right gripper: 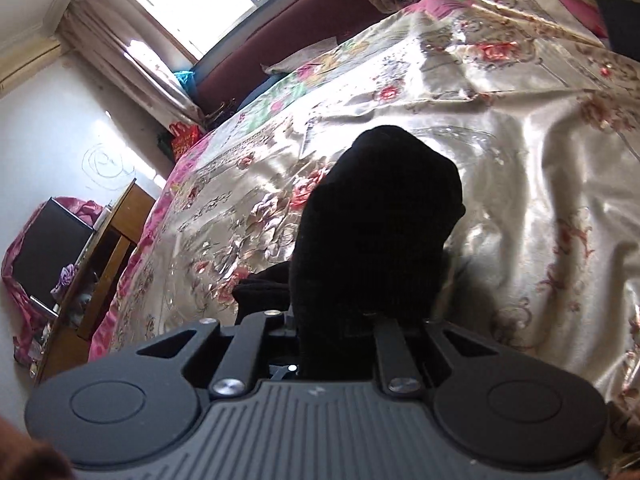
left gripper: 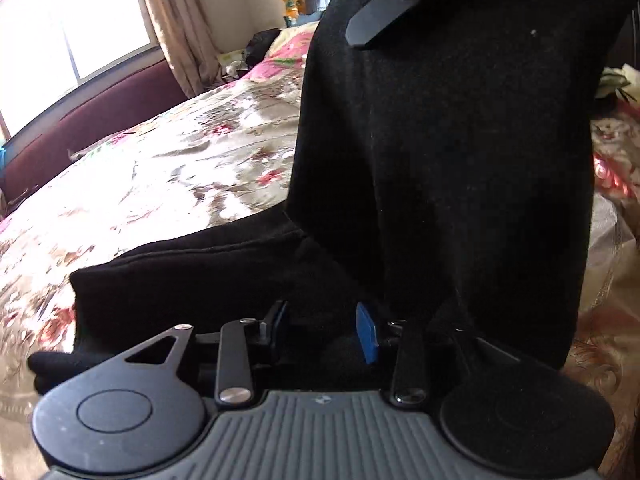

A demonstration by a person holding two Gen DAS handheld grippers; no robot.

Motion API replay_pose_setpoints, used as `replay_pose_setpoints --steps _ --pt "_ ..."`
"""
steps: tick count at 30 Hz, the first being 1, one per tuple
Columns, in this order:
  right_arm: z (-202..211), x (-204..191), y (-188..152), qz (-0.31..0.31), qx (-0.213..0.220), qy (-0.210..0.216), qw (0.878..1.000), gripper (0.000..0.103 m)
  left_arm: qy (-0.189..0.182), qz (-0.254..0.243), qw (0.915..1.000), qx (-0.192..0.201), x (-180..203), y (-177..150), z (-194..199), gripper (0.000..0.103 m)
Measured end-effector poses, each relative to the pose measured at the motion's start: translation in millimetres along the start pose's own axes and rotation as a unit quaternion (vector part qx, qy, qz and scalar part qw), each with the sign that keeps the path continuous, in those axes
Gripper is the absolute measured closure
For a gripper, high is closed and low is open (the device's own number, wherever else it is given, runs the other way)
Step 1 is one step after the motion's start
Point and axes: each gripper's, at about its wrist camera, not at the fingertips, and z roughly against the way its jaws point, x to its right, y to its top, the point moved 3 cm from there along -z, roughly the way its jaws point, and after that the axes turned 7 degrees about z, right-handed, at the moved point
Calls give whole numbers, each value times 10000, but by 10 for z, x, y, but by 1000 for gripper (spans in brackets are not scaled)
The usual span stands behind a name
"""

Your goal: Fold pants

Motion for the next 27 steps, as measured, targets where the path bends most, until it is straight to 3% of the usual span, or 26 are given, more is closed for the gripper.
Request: replay_pose_setpoints --steps 2,5,9,12,15,20,22,24,27 --pt "-124 -127 12 -31 -71 -22 10000 87 51 240 9997 82 -200 -62 118 52" --pt "-282 -268 28 -210 -76 -102 9997 87 -246 633 9977 6 -417 -161 127 51" --pt "-250 -363 6 -472 28 -17 9989 87 -474 1074 9926 315 -527 -88 180 52" --pt "-58 -301 -16 -340 45 -476 9983 87 -783 1434 9852 510 -584 133 57 52" --pt "170 -105 -53 -501 150 -772 9956 88 -679 1352 9871 530 -561 392 -118 52" --pt "339 309 -130 -1065 305 -802 9906 88 -18 608 9980 -156 -349 669 -687 52" --pt "374 459 -170 -1269 382 -774 9882 88 37 453 9982 -380 -273 742 -875 52" --pt "416 595 -215 -1442 458 -738 9857 88 21 529 9977 -422 -328 836 -897 52" --pt "466 829 -268 -1741 530 -672 9810 88 -73 938 9955 -114 -562 967 -652 52"
